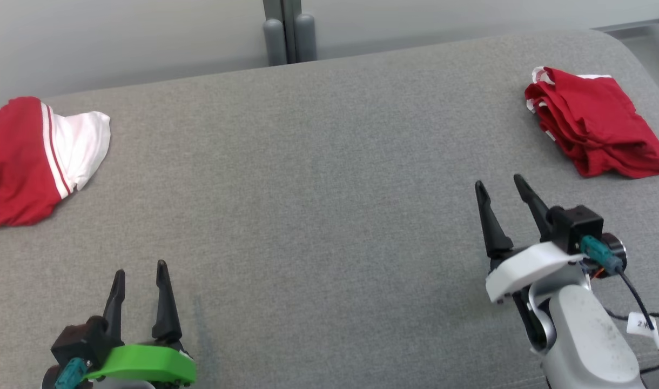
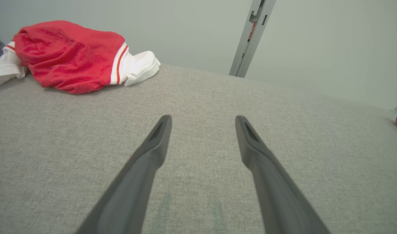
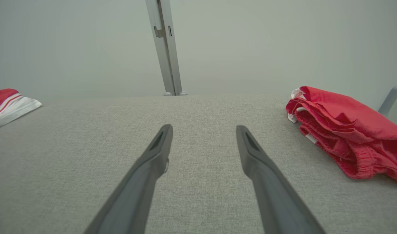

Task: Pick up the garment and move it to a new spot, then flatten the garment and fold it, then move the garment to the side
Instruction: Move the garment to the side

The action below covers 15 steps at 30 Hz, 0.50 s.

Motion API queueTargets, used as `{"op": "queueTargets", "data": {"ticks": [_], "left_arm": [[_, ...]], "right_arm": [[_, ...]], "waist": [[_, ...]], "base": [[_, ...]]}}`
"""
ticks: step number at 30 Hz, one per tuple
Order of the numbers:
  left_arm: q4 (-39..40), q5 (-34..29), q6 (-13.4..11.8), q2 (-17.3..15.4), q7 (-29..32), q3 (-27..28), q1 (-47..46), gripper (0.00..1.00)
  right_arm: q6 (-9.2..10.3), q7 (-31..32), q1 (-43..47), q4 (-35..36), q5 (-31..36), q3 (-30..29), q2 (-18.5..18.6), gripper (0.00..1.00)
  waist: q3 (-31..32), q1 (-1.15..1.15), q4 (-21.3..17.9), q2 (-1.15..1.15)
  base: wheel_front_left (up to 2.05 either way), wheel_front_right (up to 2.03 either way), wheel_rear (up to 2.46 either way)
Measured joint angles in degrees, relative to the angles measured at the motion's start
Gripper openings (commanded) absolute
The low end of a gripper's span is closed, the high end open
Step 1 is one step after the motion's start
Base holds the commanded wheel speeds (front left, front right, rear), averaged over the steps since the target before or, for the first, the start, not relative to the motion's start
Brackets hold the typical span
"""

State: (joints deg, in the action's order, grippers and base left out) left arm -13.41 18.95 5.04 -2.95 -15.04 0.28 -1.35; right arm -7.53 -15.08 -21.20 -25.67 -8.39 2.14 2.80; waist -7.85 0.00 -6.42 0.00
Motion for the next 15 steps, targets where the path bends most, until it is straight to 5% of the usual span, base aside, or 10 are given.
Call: {"op": "queueTargets", "data": {"ticks": [15], "left_arm": [[0.26, 2.46, -1.0, 0.1, 0.0, -3.22, 4.4, 1.0]], "right_arm": [[0.0, 0.0, 12.45, 7.3, -2.15, 2.57, 0.0, 1.0]], "waist": [[5.29, 0.0, 1.57, 0.0]], "base": [[0.0, 0.0, 0.0]]}}
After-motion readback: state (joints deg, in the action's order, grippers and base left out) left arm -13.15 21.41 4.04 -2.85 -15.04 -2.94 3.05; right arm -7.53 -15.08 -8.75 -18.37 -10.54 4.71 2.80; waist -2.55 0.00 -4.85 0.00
